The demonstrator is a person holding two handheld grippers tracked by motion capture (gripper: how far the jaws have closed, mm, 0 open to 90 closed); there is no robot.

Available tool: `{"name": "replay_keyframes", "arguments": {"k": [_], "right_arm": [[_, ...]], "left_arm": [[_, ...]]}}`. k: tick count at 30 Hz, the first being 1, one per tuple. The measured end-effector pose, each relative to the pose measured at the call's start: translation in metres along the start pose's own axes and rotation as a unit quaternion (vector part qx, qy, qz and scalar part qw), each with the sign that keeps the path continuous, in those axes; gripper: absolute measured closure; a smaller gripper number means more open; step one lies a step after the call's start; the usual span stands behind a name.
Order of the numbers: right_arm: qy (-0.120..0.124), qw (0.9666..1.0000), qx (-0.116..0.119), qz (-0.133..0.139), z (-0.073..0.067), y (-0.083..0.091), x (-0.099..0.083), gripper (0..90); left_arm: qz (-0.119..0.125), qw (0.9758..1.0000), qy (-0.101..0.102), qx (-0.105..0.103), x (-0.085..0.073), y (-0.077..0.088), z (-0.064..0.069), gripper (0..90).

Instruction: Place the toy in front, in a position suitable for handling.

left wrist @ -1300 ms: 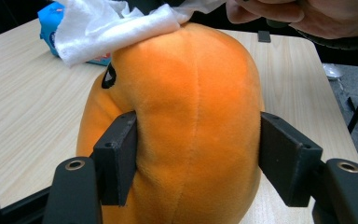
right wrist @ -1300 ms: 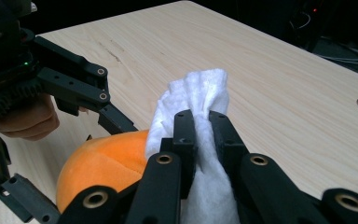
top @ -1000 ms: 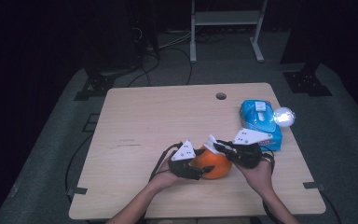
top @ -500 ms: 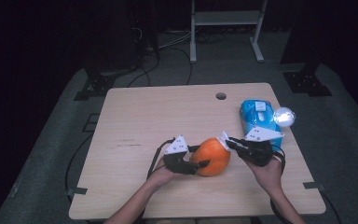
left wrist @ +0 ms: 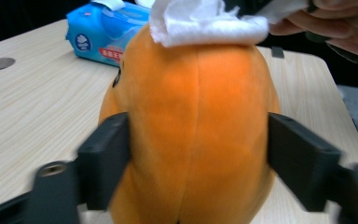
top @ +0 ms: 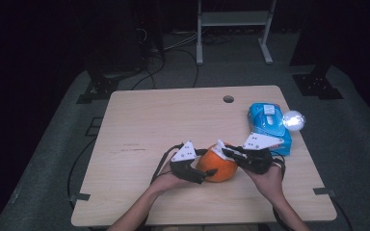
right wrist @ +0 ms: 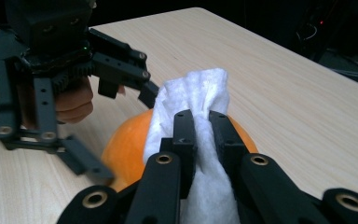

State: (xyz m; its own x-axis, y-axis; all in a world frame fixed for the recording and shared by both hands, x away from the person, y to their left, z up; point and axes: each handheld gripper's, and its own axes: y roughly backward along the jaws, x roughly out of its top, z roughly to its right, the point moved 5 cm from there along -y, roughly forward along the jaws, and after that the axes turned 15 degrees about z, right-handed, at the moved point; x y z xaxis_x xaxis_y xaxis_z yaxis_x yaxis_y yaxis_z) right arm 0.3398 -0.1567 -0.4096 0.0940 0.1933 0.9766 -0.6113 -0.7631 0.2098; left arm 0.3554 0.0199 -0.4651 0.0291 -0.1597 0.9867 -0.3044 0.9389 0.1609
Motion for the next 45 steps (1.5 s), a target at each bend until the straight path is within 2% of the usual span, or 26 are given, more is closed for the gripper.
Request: {"name": "replay_keyframes", "arguments": {"k": [1,2,3,5,8,12,13,15,17,19,22,24,26,32,35,39,40,42,45], "right_arm": [[0.002,1.0000,-0.005,0.001,0.002,0.001,0.000,81.2],[0.002,1.0000,-0.006,0.001,0.003,0.001,0.001,81.2],[-0.001,1.0000,-0.006,0.002,0.005,0.002,0.002,81.2],[-0.006,1.0000,-0.004,0.003,0.006,0.002,0.001,81.2],[-0.007,1.0000,-0.002,0.003,0.004,0.000,0.002,81.0],[-0.008,1.0000,-0.003,0.002,0.003,0.000,0.003,81.0],[-0.007,1.0000,-0.003,0.003,0.003,-0.001,0.003,81.0],[-0.011,0.9999,-0.002,0.004,0.002,-0.001,0.003,81.0],[-0.007,0.9999,-0.007,0.009,0.003,0.000,0.006,81.1],[-0.007,0.9997,-0.011,0.021,0.004,0.005,0.011,81.1],[-0.012,0.9987,-0.012,0.048,0.008,0.014,0.023,81.2],[-0.031,0.9971,-0.006,0.069,0.011,0.021,0.031,81.2],[-0.039,0.9964,-0.002,0.076,0.011,0.022,0.033,81.3],[-0.062,0.9968,0.003,0.050,0.013,0.015,0.019,81.3],[-0.071,0.9972,0.006,0.024,0.014,0.008,0.010,81.3],[-0.088,0.9959,0.012,-0.019,0.016,-0.005,-0.011,81.6],[-0.088,0.9957,0.012,-0.025,0.016,-0.006,-0.015,81.6],[-0.078,0.9965,0.010,-0.031,0.015,-0.008,-0.016,81.6],[-0.071,0.9971,0.012,-0.024,0.011,-0.007,-0.012,81.7]], "left_arm": [[0.000,1.0000,-0.001,0.000,-0.001,0.002,-0.002,11.1],[0.005,0.9999,0.008,-0.005,-0.002,0.003,-0.005,10.8],[0.005,0.9999,0.008,-0.008,-0.003,0.003,-0.006,10.7],[-0.003,0.9999,-0.001,-0.013,-0.007,0.000,-0.005,9.8],[-0.007,0.9998,-0.002,-0.020,-0.013,-0.008,-0.002,7.2],[-0.011,0.9998,-0.006,-0.012,-0.016,-0.013,0.001,6.0],[-0.013,0.9998,-0.011,-0.009,-0.016,-0.012,0.001,7.2],[-0.010,0.9998,-0.016,0.004,-0.013,-0.010,0.002,19.8],[-0.004,0.9996,-0.024,0.013,-0.007,-0.007,0.003,31.1],[0.007,0.9997,-0.020,0.014,0.006,-0.002,0.004,37.2],[0.038,0.9987,-0.033,0.008,0.034,0.012,0.007,38.4],[0.044,0.9980,-0.045,0.009,0.047,0.018,0.009,38.5],[0.044,0.9975,-0.054,0.008,0.056,0.025,0.011,38.5],[0.025,0.9984,-0.049,0.008,0.055,0.030,0.009,38.5],[0.010,0.9993,-0.036,0.005,0.047,0.029,0.005,38.5],[-0.032,0.9992,-0.022,-0.001,0.026,0.023,-0.001,37.9],[-0.039,0.9991,-0.019,-0.001,0.020,0.021,-0.001,37.1],[-0.032,0.9994,-0.008,-0.004,0.016,0.018,-0.002,35.9],[-0.036,0.9992,-0.016,-0.001,0.018,0.015,0.000,33.5]]}}
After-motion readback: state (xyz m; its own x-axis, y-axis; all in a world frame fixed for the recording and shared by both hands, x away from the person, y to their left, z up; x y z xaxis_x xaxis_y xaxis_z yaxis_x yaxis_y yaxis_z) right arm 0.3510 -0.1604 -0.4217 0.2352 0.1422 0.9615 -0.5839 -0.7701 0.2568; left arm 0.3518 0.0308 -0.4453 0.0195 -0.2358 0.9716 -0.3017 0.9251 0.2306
